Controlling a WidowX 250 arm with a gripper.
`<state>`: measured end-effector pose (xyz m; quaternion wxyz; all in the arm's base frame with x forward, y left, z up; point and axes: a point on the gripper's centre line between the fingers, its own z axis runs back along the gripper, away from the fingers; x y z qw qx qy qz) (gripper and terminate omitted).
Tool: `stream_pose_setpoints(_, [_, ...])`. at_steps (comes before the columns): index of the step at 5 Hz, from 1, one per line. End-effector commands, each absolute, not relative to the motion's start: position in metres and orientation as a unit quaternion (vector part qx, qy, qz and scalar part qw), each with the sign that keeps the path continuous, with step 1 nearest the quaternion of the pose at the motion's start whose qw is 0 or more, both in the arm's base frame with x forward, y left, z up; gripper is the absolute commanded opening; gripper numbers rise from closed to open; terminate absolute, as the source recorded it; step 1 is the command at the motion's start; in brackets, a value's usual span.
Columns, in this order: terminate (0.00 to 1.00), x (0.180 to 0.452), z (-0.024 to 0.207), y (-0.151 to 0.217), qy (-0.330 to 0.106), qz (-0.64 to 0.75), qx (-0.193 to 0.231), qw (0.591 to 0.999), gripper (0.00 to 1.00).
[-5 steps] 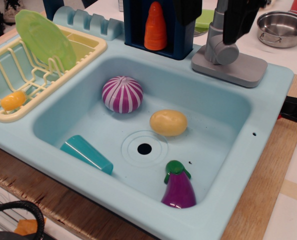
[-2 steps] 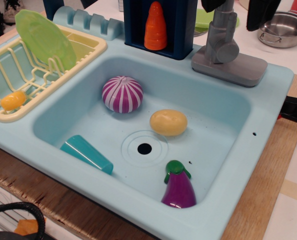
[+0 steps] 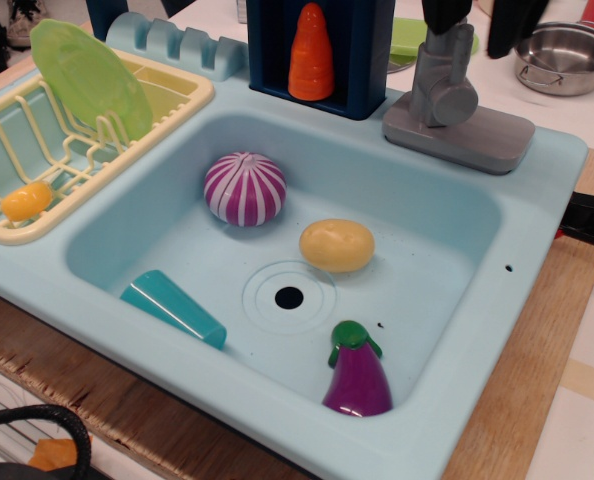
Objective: Turn lever vertical to-front
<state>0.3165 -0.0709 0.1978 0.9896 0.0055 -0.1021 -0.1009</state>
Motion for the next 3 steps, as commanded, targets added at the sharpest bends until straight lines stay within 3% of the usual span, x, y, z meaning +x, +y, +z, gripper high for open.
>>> stream_pose_setpoints(1, [0.00,0.314,0.205,-0.073,-0.123,-0.089,0.010,0.988,0.00])
stream_pose_setpoints(3, [0.00,0.304,0.203,-0.067,-0.128,-0.064,0.013,0.990,0.00])
